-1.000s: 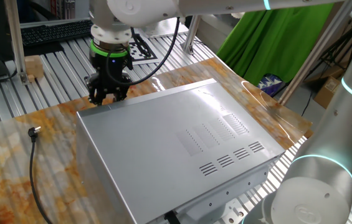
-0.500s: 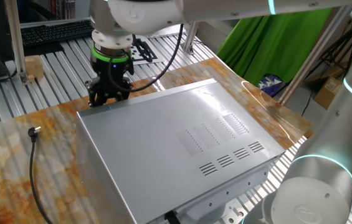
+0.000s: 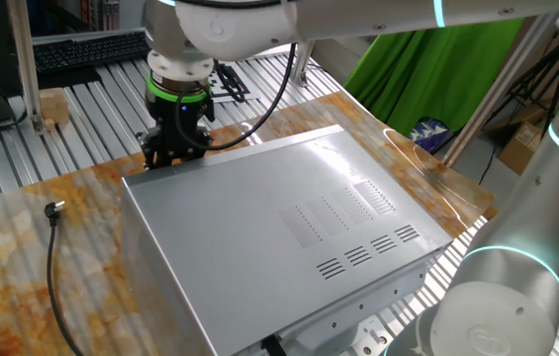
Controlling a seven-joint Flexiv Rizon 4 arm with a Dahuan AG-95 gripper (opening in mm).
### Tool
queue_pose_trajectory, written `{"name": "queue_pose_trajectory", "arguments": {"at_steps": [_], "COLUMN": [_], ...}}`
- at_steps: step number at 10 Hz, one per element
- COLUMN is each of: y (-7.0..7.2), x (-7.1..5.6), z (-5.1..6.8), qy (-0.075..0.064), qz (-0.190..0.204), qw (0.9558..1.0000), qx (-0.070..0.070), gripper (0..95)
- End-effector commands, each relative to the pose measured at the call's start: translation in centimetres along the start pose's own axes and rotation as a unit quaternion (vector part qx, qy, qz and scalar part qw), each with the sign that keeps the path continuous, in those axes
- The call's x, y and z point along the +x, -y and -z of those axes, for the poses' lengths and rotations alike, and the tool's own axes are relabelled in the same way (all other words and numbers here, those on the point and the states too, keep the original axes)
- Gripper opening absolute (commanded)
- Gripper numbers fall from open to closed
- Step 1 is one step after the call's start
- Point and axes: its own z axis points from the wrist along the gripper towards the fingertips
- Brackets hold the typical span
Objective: Open the microwave door
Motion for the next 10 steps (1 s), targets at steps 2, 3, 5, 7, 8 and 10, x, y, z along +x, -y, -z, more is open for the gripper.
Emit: {"name": "queue_pose_trajectory", "arguments": {"at_steps": [2, 3, 5, 7, 8, 10], "y": [0.06, 0.06, 0.1, 0.15, 0.25, 0.55], "x": [0.09, 0.1, 0.08, 0.06, 0.03, -0.14], "z": [-0.01, -0.02, -0.04, -0.05, -0.1, -0.17], "qy": [0.0, 0.0, 0.0, 0.001, 0.001, -0.001], "qz": [-0.001, -0.002, 0.012, 0.021, 0.021, 0.015], "qw": [1.0, 1.0, 0.9999, 0.9997, 0.9997, 0.9999], "qx": [0.0, 0.001, 0.003, 0.012, 0.012, 0.002], "gripper": [19.0, 19.0, 0.0, 0.0, 0.0, 0.0]}}
